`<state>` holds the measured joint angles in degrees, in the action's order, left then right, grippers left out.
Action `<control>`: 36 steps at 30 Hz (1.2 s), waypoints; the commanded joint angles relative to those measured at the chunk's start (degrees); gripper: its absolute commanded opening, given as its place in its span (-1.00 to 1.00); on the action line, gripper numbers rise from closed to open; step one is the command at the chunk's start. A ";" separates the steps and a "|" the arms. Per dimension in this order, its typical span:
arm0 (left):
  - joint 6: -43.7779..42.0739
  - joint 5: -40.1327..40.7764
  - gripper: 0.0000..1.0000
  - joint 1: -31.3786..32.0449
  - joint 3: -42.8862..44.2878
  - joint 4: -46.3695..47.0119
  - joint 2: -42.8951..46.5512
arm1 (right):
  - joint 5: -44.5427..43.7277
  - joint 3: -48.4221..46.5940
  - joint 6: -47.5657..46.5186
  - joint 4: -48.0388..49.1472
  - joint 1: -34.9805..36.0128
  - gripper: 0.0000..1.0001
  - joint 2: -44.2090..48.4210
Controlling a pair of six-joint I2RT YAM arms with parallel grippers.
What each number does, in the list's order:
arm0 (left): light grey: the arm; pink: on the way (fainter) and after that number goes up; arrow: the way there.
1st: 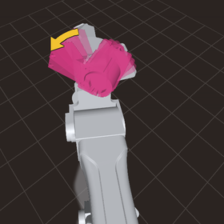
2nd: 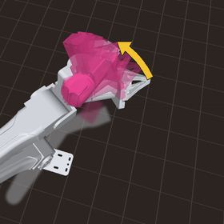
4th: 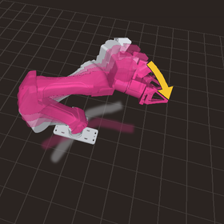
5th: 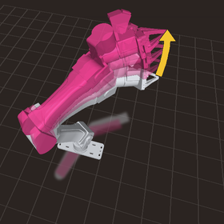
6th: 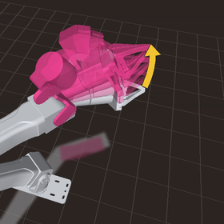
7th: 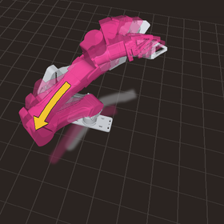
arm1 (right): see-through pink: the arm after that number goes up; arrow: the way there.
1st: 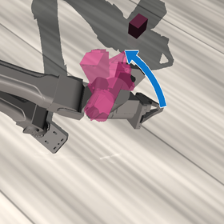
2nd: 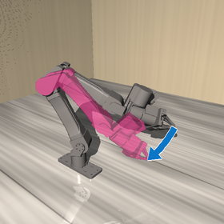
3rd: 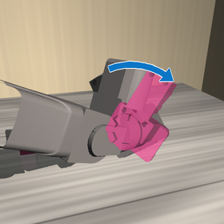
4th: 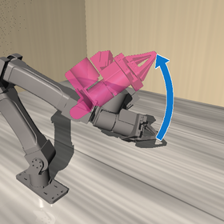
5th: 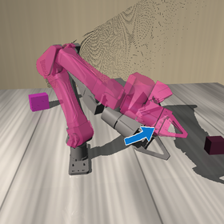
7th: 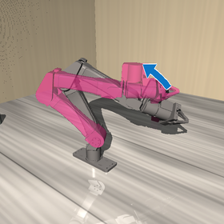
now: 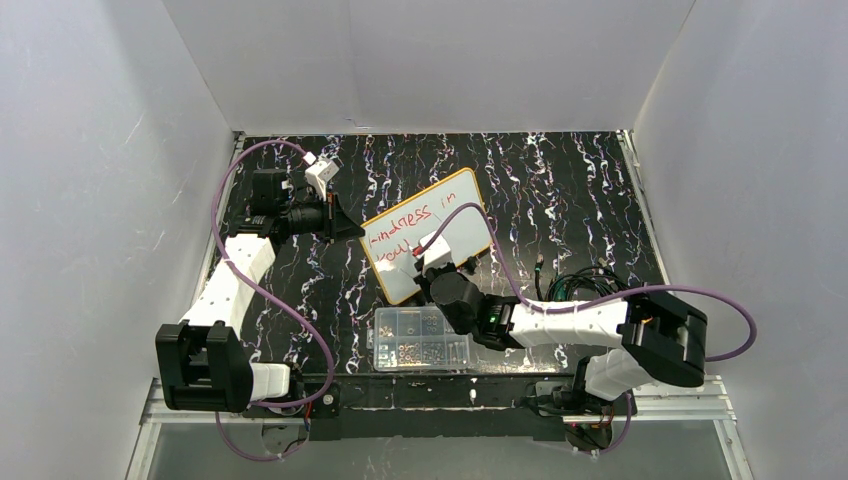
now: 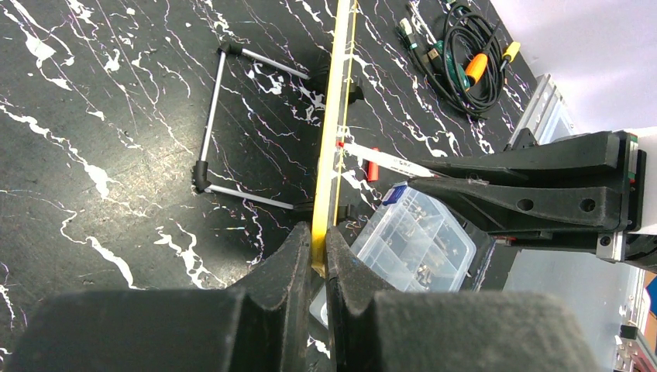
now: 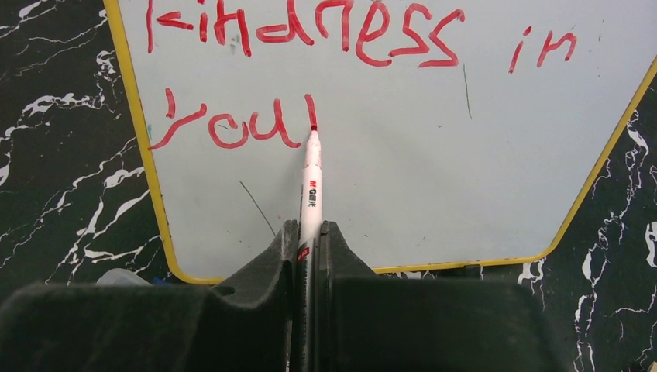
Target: Write a sentence on the whiteboard
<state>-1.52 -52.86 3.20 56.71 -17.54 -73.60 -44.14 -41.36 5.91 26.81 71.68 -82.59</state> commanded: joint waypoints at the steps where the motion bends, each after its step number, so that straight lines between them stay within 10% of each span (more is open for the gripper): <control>1: 0.38 -3.21 -1.00 0.32 -0.04 0.28 2.31 | 1.49 0.76 1.85 -1.82 -0.25 -0.97 1.50; 36: 0.46 -3.08 -1.00 0.40 -0.12 0.31 2.34 | -5.00 -0.82 -4.01 7.60 0.39 -0.97 -1.00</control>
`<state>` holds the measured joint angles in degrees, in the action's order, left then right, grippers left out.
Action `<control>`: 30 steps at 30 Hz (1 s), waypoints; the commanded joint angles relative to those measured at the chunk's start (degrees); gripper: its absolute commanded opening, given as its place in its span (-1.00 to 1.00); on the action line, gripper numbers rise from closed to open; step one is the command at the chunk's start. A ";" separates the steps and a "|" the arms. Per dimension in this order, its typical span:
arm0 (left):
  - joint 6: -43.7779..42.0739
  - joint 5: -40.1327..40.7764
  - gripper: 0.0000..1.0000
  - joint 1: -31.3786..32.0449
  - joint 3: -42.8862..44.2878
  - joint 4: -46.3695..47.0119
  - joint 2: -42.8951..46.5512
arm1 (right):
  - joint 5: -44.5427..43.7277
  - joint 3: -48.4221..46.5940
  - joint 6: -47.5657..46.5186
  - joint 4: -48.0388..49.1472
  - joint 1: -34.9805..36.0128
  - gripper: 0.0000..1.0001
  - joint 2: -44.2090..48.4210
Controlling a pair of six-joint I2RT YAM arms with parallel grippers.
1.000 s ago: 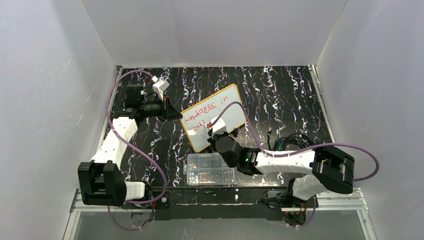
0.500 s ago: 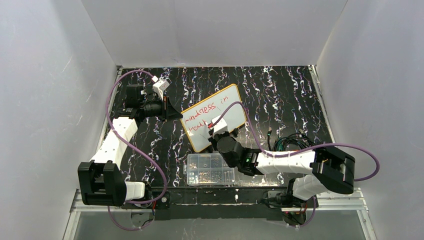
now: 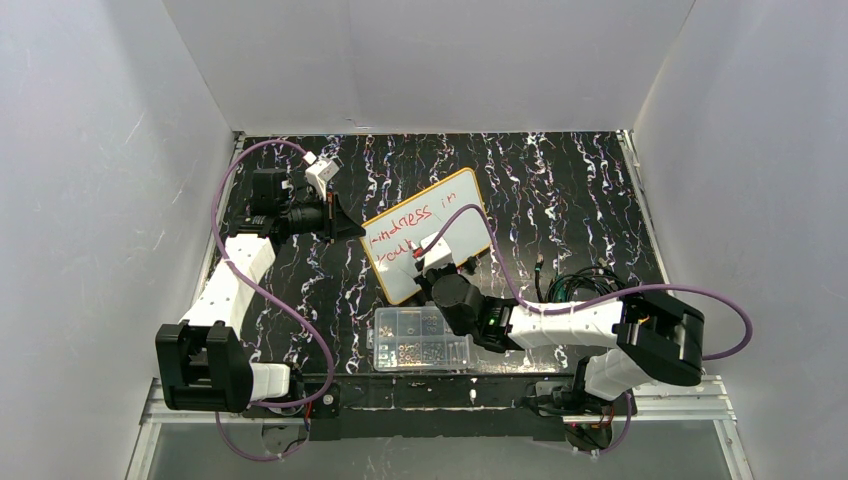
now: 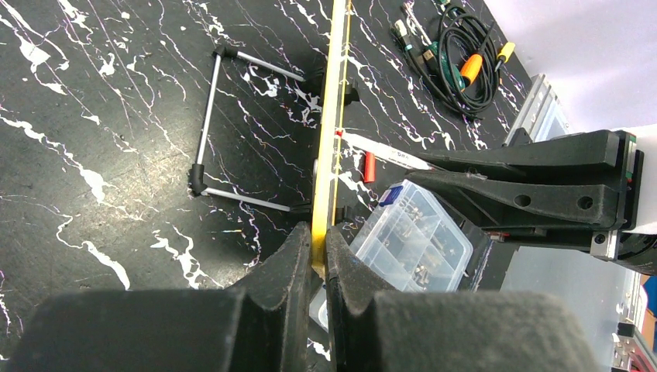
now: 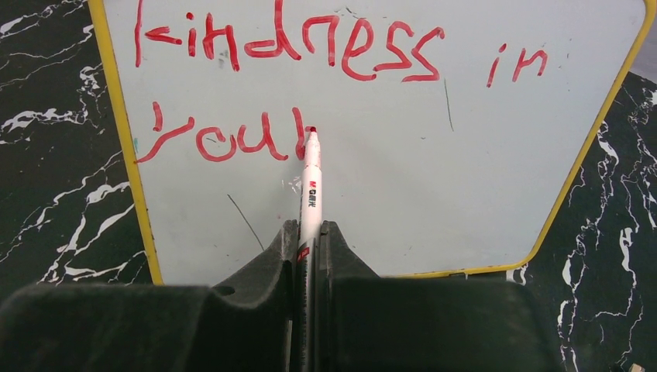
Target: Write a sentence on the whiteboard
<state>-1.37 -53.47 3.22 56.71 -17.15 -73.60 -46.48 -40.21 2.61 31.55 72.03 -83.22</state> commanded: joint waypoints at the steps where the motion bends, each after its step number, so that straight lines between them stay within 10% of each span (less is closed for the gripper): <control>1: 0.29 -2.46 -1.00 0.38 -0.13 -0.08 2.36 | -2.79 -1.94 -0.68 2.86 0.04 -0.97 -0.36; 30: 0.14 -2.43 -1.00 0.39 -0.33 -0.08 2.66 | 0.18 -0.52 -0.33 2.70 -0.05 -0.97 4.03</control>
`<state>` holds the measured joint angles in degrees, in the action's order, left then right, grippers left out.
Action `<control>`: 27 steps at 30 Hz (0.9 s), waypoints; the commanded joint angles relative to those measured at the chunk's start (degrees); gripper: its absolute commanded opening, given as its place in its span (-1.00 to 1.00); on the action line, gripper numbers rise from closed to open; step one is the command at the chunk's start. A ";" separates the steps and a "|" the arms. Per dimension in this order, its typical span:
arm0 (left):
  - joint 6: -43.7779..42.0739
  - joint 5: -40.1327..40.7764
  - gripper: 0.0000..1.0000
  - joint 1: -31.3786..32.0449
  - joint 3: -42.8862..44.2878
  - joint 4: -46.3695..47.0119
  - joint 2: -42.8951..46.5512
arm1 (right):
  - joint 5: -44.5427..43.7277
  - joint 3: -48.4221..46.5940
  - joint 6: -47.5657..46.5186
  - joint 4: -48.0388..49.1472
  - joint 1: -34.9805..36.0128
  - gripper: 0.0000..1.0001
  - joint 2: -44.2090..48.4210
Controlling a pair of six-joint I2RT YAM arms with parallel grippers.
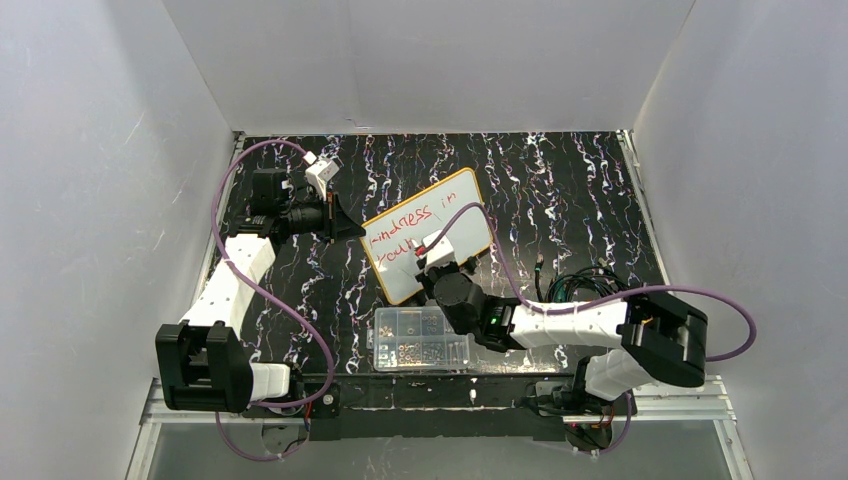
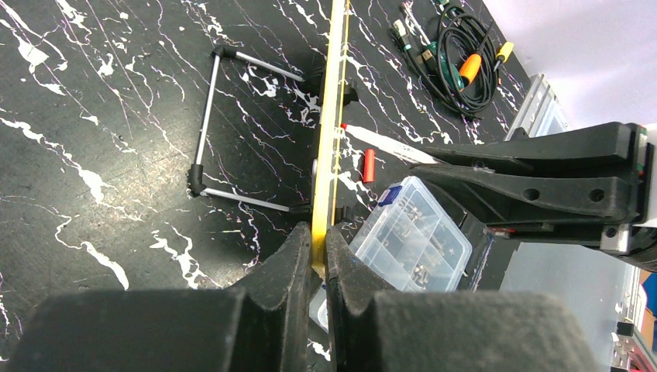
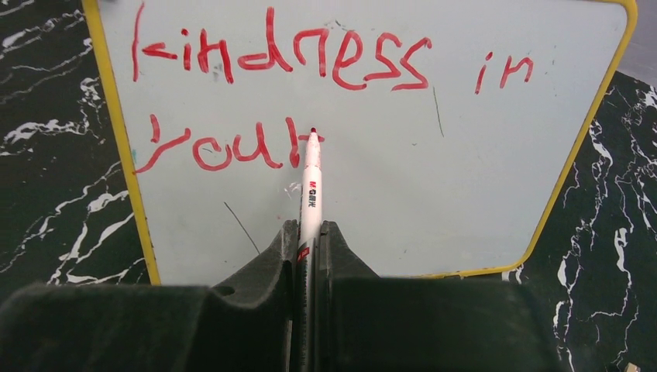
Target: Write a sentence on the whiteboard
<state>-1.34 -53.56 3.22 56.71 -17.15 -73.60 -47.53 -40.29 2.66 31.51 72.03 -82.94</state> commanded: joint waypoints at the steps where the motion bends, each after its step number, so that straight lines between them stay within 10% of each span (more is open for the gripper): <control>1: 0.05 -2.34 -1.00 0.38 -0.29 -0.08 2.67 | 1.33 -0.28 -0.47 2.64 -0.05 -0.97 4.10; 27: -0.15 -2.07 -1.00 0.40 -0.38 -0.43 2.39 | 14.11 5.28 -0.73 1.68 -9.09 -0.97 10.88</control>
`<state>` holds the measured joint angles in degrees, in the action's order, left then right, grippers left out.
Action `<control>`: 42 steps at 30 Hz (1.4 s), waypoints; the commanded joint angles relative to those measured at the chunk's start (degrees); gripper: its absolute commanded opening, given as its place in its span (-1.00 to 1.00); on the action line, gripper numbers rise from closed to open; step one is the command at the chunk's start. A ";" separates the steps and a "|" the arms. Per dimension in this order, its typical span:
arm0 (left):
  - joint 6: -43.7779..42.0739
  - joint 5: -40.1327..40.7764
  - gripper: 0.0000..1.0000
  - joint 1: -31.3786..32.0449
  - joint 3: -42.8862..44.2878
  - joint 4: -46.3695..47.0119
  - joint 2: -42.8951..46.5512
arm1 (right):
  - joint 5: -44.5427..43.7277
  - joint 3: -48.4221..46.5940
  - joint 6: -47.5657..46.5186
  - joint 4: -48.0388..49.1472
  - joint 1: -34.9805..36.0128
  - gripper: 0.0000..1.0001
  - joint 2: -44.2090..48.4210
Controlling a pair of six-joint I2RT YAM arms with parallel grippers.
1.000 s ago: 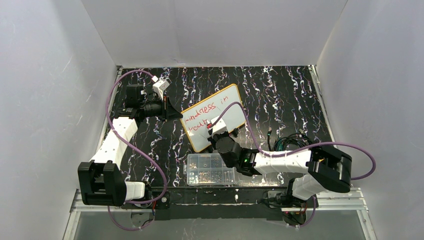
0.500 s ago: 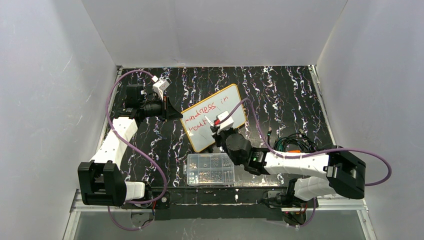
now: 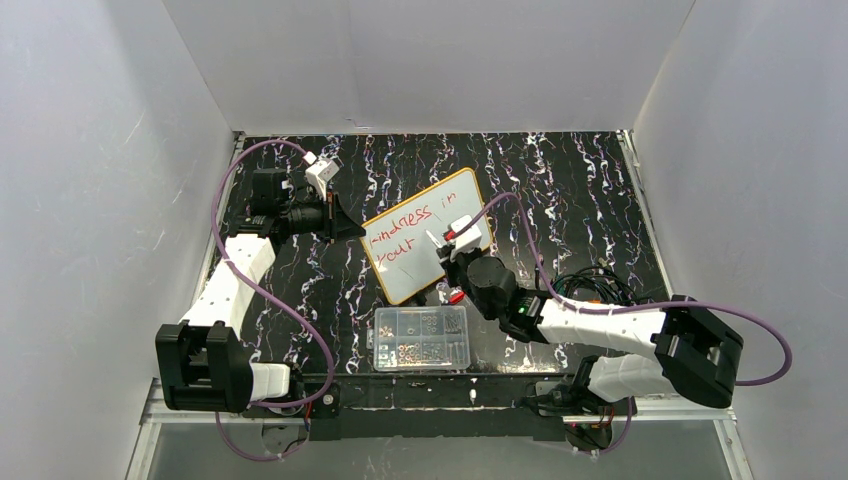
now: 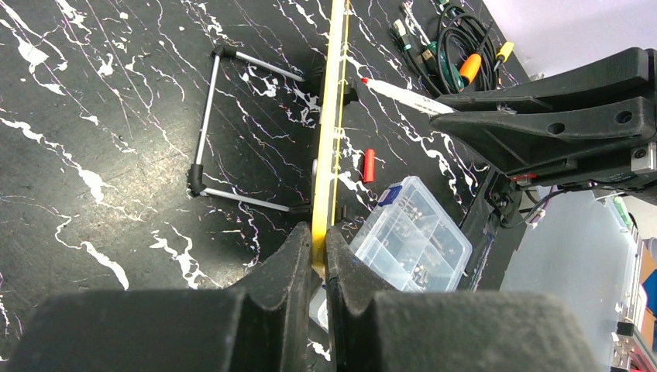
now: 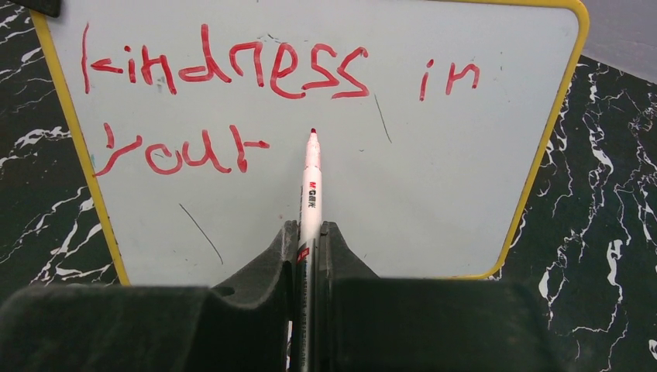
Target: Write a sentence on the whiteboard
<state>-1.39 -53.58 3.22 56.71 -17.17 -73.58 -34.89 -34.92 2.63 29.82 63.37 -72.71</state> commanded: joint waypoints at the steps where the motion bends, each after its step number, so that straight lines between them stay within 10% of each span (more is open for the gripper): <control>1: -0.11 -1.99 -1.00 0.38 -0.44 -0.41 2.46 | 1.49 -0.19 -0.78 3.43 -0.42 -0.97 0.39; 42: -0.19 -2.23 -1.00 0.38 -0.28 -0.41 3.00 | -2.09 0.67 3.53 2.46 -1.50 -0.97 -3.13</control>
<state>-1.50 -53.30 3.22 56.69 -17.15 -73.58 -33.63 -33.12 6.09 30.00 62.24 -75.72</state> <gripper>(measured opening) 0.070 0.163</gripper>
